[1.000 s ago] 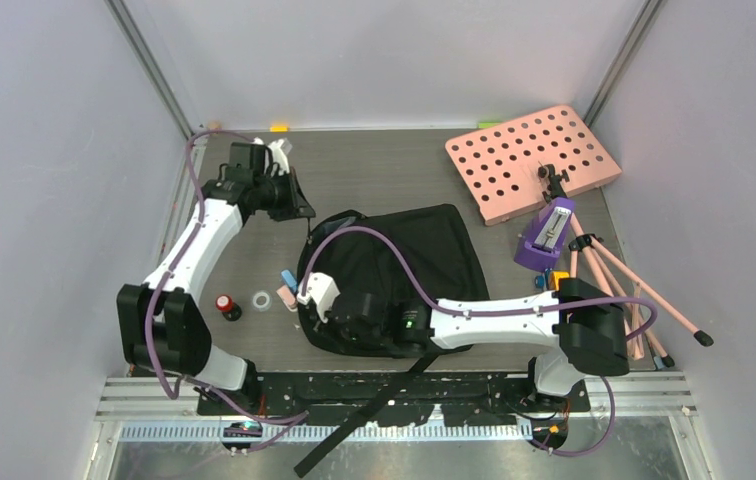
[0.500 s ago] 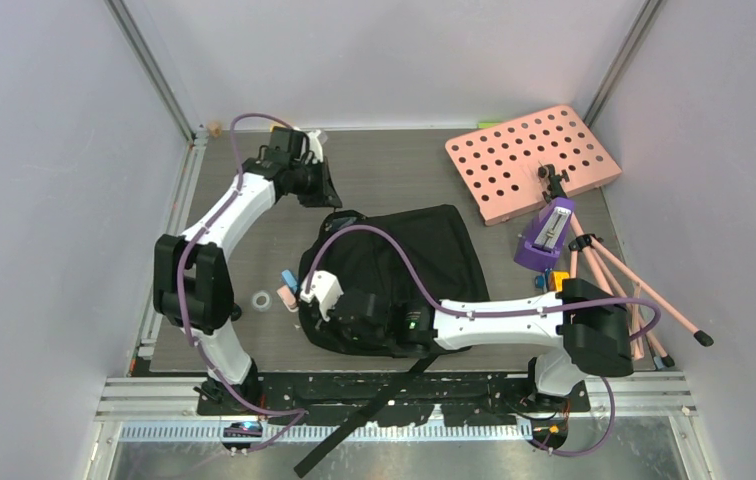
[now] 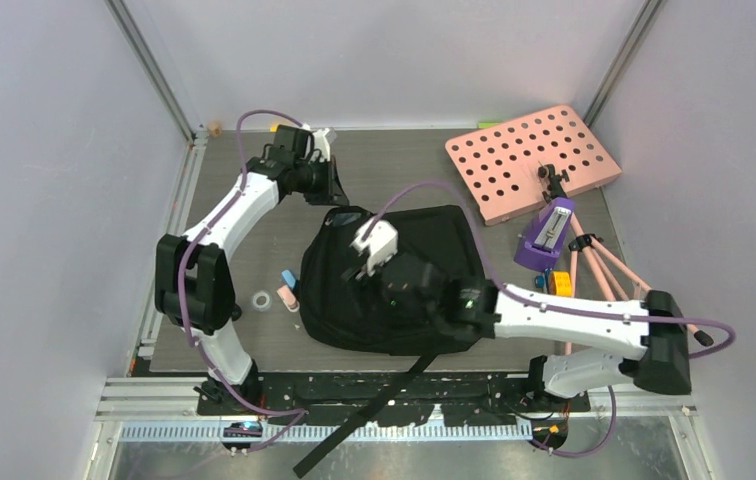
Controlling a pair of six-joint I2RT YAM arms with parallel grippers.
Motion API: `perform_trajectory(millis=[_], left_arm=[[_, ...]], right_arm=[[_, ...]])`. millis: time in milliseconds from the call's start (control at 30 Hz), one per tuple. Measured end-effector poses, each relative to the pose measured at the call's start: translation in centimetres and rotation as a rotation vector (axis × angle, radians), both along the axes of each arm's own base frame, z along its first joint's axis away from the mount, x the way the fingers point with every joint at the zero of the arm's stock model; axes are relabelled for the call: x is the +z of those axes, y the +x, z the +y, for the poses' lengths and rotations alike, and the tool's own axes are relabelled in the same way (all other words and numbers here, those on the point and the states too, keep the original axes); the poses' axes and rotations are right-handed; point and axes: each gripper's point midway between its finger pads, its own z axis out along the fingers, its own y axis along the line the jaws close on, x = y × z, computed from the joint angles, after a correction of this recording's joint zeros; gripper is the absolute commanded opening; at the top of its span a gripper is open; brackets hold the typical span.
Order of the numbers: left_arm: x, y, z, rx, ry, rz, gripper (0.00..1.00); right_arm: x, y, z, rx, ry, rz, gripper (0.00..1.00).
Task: Pack the student bag
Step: Zip the student bag at the center of the board.
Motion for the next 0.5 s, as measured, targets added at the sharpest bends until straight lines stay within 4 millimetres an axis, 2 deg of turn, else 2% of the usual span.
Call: perform_trajectory(millis=[33,67,100,167,233,333,500], left_arm=[[0.0,-0.1,-0.2,-0.008,0.002,-0.001,0.0],[0.0,-0.3,-0.4,-0.017,0.004,-0.001,0.0],[0.0,-0.4,-0.6,-0.021,0.004,-0.002,0.0],[0.0,-0.5,-0.8,-0.027,0.004,-0.003,0.07],[0.0,-0.5,-0.9,-0.028,0.003,-0.005,0.26],[0.1,-0.3,-0.8,-0.022,0.011,-0.013,0.55],[0.8,0.3,0.4,0.027,0.07,-0.051,0.89]], right_arm=[[0.7,1.1,-1.0,-0.034,0.013,-0.002,0.75],[1.6,3.2,-2.7,-0.098,0.038,0.004,0.75],[1.9,4.1,-3.4,-0.127,0.049,0.007,0.75],[2.4,7.1,-5.9,-0.219,0.075,0.024,0.76],[2.3,9.5,-7.9,-0.297,0.091,0.044,0.77],[1.2,10.9,-9.2,-0.342,0.097,0.086,0.77],[-1.0,10.9,-8.0,-0.316,0.093,0.164,0.77]])
